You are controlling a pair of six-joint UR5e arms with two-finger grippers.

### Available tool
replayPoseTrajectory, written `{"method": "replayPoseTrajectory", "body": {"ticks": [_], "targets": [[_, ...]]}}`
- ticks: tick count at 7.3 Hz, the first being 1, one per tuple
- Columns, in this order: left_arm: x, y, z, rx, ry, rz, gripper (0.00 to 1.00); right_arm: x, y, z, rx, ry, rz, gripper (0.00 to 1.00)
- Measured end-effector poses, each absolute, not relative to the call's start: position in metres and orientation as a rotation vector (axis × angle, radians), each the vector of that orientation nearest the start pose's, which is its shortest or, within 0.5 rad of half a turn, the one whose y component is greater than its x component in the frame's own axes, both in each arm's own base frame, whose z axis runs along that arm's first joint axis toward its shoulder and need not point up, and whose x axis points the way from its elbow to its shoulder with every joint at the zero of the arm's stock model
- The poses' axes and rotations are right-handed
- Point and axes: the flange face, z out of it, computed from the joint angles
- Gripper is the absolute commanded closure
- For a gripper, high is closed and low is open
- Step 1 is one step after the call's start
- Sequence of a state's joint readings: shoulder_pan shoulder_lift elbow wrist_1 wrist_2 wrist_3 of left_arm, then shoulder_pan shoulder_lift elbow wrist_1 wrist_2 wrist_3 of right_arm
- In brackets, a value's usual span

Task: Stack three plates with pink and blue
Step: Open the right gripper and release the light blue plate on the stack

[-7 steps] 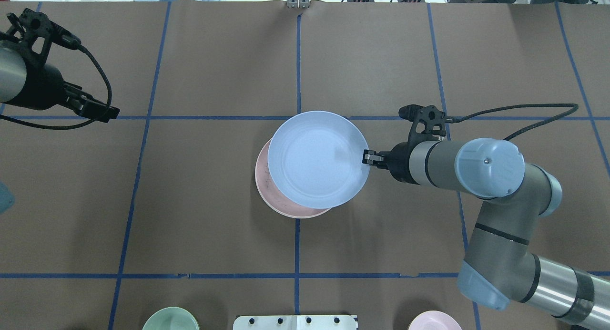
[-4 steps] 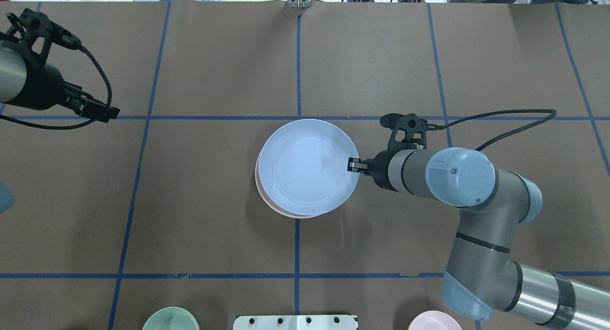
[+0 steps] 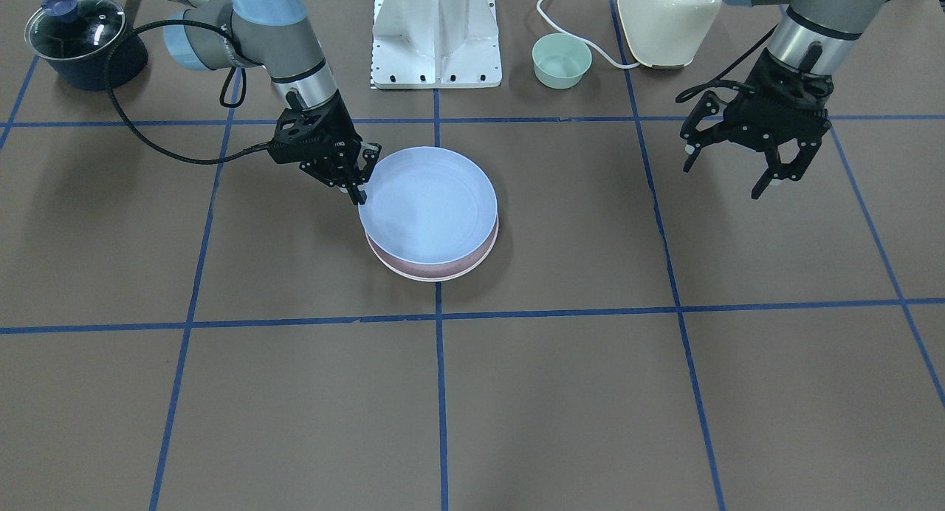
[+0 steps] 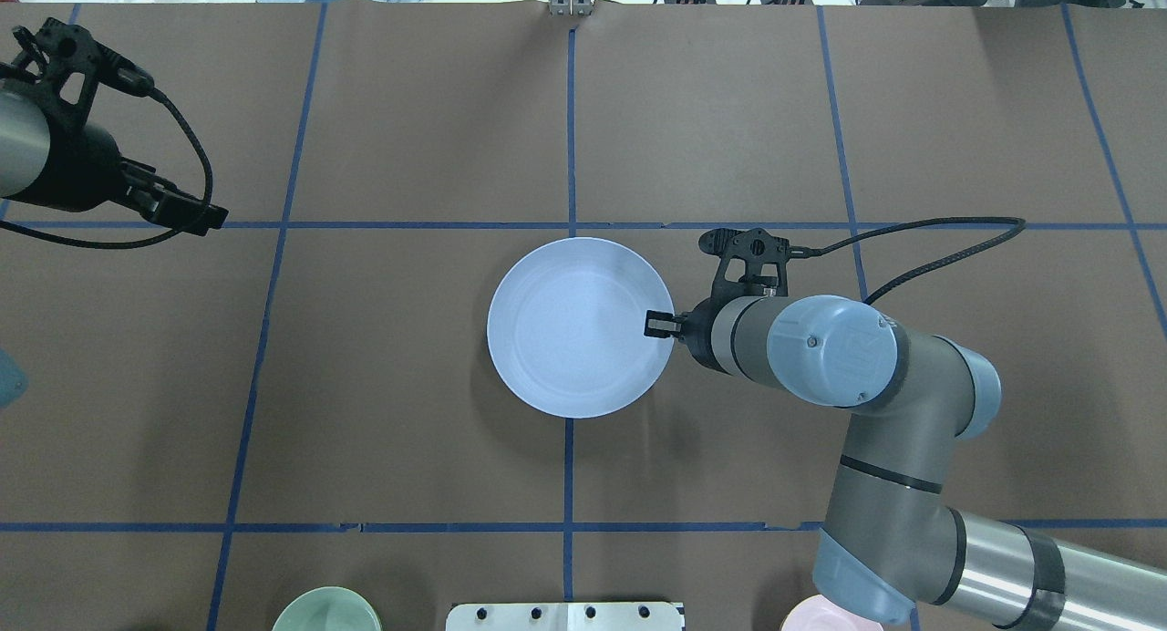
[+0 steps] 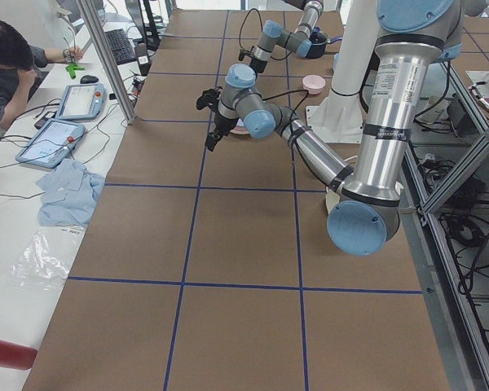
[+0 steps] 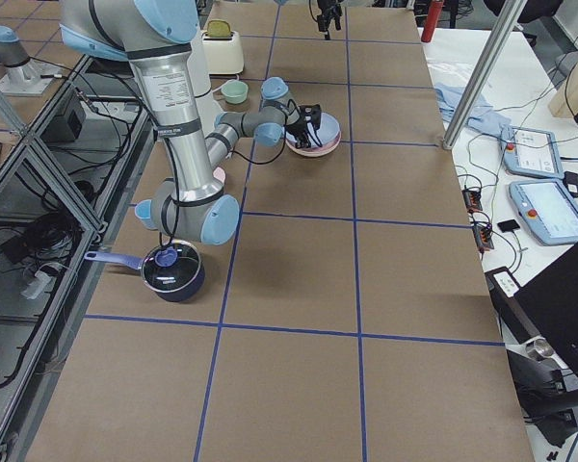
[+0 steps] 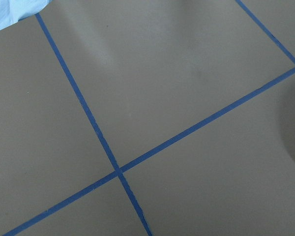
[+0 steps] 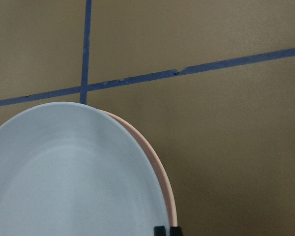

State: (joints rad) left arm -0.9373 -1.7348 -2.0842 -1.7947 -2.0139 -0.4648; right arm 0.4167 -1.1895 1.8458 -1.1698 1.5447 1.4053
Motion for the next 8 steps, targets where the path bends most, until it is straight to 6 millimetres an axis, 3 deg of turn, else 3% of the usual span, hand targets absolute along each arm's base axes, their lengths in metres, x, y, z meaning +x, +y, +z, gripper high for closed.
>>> {"method": "replayPoseTrajectory", "body": {"ticks": [1, 2, 3, 6, 8], "targets": [[0.227, -0.463, 0.314, 0.542, 0.817, 0.354, 0.00, -0.501, -0.371, 0.280, 0.334, -1.004, 0.245, 1.00], [0.227, -0.463, 0.315, 0.541, 0.817, 0.354, 0.00, -0.503, -0.373, 0.281, 0.343, -0.997, 0.251, 0.36], [0.228, -0.463, 0.315, 0.539, 0.816, 0.354, 0.00, -0.505, -0.374, 0.282, 0.350, -0.990, 0.254, 0.00], [0.228, -0.463, 0.317, 0.536, 0.816, 0.354, 0.00, -0.507, -0.379, 0.275, 0.392, -0.981, 0.271, 0.00], [0.227, -0.463, 0.318, 0.535, 0.815, 0.351, 0.00, -0.487, -0.405, 0.257, 0.359, -0.921, 0.281, 0.00]]}}
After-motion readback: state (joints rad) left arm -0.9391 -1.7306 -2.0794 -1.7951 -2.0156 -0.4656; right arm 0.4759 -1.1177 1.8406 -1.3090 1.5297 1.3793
